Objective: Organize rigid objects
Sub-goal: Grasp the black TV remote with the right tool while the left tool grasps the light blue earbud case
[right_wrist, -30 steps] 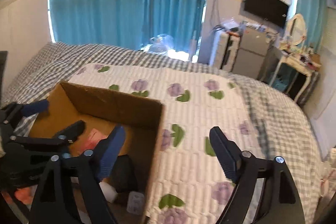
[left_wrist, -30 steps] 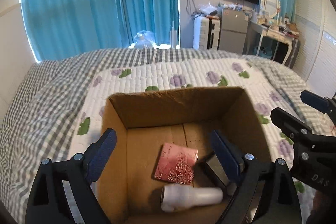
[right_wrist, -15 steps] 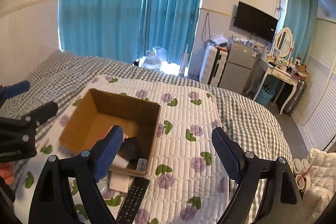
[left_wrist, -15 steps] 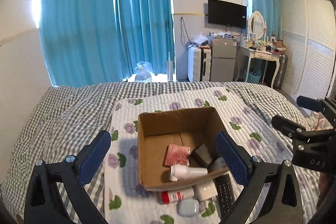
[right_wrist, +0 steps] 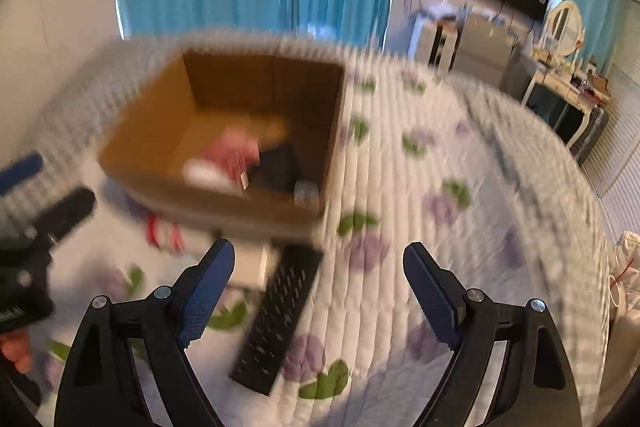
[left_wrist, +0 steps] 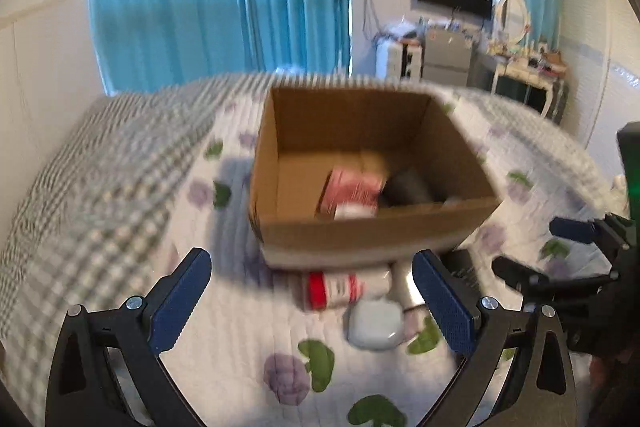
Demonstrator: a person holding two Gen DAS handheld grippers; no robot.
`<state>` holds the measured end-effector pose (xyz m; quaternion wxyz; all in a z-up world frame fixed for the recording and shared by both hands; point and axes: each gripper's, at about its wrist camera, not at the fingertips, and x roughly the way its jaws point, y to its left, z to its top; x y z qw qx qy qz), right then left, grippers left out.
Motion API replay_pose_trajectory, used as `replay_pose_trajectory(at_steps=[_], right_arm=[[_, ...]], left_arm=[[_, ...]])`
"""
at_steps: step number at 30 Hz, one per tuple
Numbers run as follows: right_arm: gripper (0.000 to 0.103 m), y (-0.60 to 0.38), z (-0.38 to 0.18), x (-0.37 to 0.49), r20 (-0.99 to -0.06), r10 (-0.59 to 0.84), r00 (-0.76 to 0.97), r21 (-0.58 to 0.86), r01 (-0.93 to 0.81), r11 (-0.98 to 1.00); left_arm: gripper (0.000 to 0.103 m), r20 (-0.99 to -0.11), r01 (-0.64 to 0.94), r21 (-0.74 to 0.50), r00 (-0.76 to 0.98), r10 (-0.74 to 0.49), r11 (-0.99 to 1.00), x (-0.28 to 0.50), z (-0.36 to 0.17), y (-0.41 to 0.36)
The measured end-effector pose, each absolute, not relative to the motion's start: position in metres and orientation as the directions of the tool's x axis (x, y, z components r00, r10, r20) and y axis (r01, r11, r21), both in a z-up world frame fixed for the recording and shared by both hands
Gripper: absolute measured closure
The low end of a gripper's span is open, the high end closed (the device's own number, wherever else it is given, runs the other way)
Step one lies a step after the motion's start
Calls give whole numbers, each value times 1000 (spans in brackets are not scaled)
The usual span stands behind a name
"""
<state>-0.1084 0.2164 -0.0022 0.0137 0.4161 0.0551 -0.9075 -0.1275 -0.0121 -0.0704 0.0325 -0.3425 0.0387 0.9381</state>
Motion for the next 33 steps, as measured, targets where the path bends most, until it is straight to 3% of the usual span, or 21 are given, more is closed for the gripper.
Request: replay_pose_trajectory(at_steps=[3, 5, 10, 13, 15, 16, 22, 26, 33], right_arm=[[19, 215, -49, -116, -836, 40, -548, -101, 81, -992], [31, 218, -70, -119, -881, 16, -473, -60, 78, -995], [46, 213, -86, -125, -907, -43, -418, 5, 93, -996], [46, 211, -92, -125, -907, -43, -418, 6, 90, -996], [54, 210, -94, -124, -905, -42, -423, 2, 93, -996], [64, 208, -95, -123, -904, -57, -424, 13, 105, -994], [71, 211, -85, -109, -884, -46, -466, -2, 101, -995], [77, 202, -77, -95, -856, 44, -515, -115, 105, -988], [79, 201, -76, -94, -855, 66, -514, -136, 100, -986]], left_arm=[[1, -700, -74, 74, -714, 1, -994, -132, -108, -13], [1, -724, -82, 73, -690, 3, -994, -133, -116, -13], [1, -705, -98, 76, -709, 16, -992, -127, -111, -9], [1, -709, -102, 79, -705, 16, -992, -125, -114, -8], [1, -714, -109, 74, -699, 24, -991, -126, -115, -8], [1, -720, -114, 72, -694, 27, -991, -127, -116, -7], [1, -742, -144, 91, -670, 30, -985, -129, -121, 2], [0, -778, -151, 115, -629, 5, -982, -136, -131, 10], [1, -818, -208, 136, -575, 8, -969, -142, -144, 31]])
